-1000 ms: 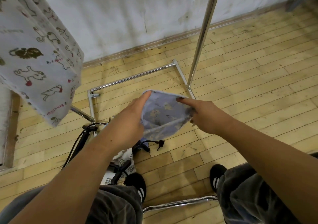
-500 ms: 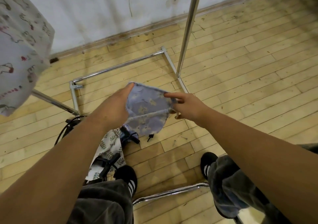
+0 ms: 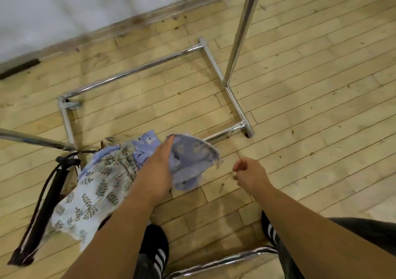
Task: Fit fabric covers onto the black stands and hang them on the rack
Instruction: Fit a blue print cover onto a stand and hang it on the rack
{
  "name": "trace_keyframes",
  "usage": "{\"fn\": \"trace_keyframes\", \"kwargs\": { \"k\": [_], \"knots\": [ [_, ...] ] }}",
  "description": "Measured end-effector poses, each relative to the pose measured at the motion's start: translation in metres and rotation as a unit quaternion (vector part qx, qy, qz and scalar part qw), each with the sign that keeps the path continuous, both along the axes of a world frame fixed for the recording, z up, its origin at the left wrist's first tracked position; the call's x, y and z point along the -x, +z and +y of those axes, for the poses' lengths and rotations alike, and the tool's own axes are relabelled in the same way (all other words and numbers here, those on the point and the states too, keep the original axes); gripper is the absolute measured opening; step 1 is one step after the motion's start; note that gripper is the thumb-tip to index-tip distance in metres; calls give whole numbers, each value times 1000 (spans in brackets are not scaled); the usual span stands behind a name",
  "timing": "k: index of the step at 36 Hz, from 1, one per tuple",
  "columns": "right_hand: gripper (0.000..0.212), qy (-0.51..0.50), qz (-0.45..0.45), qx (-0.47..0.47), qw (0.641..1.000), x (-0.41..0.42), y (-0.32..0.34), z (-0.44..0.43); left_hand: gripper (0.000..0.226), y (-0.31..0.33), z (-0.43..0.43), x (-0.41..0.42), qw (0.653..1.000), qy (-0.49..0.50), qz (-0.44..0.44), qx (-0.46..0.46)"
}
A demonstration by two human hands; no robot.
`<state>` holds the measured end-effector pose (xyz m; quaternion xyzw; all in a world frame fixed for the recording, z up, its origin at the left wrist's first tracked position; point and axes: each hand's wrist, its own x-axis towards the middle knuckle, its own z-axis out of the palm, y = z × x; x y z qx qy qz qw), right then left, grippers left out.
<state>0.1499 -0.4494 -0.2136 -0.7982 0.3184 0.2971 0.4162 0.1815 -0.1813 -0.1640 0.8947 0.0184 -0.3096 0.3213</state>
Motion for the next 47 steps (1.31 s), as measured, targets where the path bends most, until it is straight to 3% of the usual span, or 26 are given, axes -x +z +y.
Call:
{"fn": "trace_keyframes", "kwargs": {
  "k": [10,15,20,28,38,47],
  "knots": [
    [16,37,64,100,992,20,-73,-20,86,-64,-4,13,1000,3,-2,28],
    [22,45,74,116,989,26,-97,-19,89,-77,-3,16,999,39,23,25],
    [15,101,91,139,981,24,-114,-17,76,-85,3,18,995,77,32,60],
    [9,142,76,179,971,21,-124,-18,73,-96,6,21,993,91,18,79],
    [14,131,127,146,972,8,-102,-10,78,-87,5,22,994,77,11,76],
    [26,51,45,117,991,-8,-27,1,82,-28,-5,25,993,81,25,87]
  ]
}}
